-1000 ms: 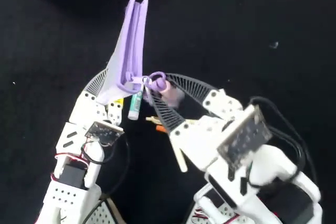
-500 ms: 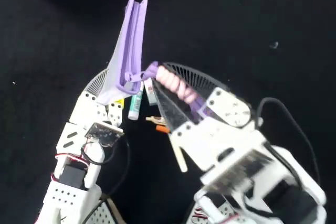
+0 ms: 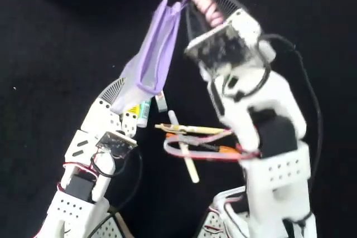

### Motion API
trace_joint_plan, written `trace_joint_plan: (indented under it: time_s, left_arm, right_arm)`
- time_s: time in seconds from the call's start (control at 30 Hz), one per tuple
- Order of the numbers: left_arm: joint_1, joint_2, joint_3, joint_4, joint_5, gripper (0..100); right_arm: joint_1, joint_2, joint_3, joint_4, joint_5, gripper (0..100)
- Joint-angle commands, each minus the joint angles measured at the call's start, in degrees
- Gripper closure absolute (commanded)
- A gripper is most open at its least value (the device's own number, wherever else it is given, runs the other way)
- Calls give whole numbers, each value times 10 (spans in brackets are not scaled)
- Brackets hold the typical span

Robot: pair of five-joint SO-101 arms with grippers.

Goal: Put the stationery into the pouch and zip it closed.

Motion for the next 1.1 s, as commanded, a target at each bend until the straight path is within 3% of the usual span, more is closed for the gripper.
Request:
trace_joint_plan:
  time_s: [0.0,0.37,0.6,0.77,1.07]
  left_arm:
    - [5,-8,11,0,5,972]
    - [2,-8,11,-1,5,972]
    - [4,-8,11,0,4,971]
    - [0,-8,11,-1,4,971]
    - [0,-8,11,-2,5,971]
  right_arm:
    - [41,43,-72,-24,7,988]
    - [116,256,-253,-17,2,988]
    - [96,249,-313,64,3,988]
    - [94,247,-309,66,6,988]
    - [164,305,-313,65,6,988]
